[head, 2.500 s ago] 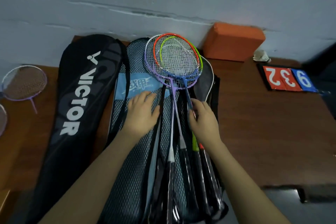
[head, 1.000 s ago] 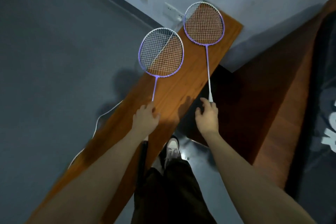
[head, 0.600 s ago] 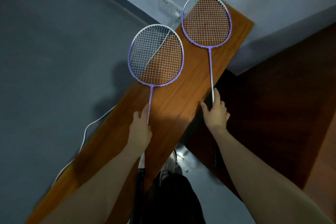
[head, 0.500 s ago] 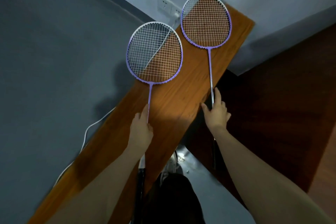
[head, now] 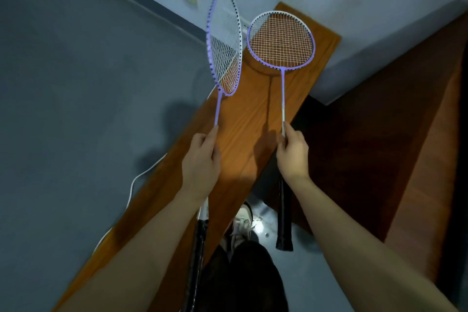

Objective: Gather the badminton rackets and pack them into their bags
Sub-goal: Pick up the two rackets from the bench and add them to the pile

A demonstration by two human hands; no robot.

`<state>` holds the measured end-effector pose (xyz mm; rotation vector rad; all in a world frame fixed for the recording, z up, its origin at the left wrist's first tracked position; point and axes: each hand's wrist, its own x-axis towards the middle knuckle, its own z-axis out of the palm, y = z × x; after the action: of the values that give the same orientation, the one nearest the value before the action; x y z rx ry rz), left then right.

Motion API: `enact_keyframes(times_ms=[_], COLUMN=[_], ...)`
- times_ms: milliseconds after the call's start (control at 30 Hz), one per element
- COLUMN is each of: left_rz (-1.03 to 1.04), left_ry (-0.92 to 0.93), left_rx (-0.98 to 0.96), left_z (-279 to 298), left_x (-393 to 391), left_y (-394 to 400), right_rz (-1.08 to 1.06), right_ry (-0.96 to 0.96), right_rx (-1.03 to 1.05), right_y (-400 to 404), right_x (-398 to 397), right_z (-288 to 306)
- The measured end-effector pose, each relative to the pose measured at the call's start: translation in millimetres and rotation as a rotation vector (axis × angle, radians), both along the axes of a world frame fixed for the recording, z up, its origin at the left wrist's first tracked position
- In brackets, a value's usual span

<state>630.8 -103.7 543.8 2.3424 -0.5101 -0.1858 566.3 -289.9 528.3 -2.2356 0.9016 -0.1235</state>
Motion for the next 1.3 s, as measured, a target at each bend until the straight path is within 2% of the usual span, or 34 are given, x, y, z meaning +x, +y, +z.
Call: enact_keyframes(times_ms=[133, 400, 500, 633, 1000, 1300], left_rz=[0.010, 0.030, 0.002, -0.048, -0.221, -0.258], left_ry=[0.005, -0.027, -0.052, -0.109, -0.121, -0.155], left_rx=[-0.134, -0.242, -0.275, -0.426, -0.489, -0.444], left_z=[45.9, 158.0, 192.2, 222.7, 289.0, 295.5], left_x=[-7.6, -49.0, -62.7, -91.6, -227.0, -381.2], left_y=[13.4, 40.5, 37.3, 16.3, -87.6, -197.9], right_rz=[-0.002, -0.070, -0.122, -0.166, -0.335, -0.305], right_ry=[-0.066, -0.283, -0.317, -0.361, -0.471, -0.345], right_rx=[-0.002, -0.066, -0.099, -0.118, -0.277, -0.325], right_y=[24.0, 72.7, 80.4, 73.0, -7.5, -111.4], right_x=[-19.9, -88.1, -117.9, -158.6, -312.3, -486.5], right_z=[43.4, 164.6, 202.0, 238.4, 282.2, 288.5])
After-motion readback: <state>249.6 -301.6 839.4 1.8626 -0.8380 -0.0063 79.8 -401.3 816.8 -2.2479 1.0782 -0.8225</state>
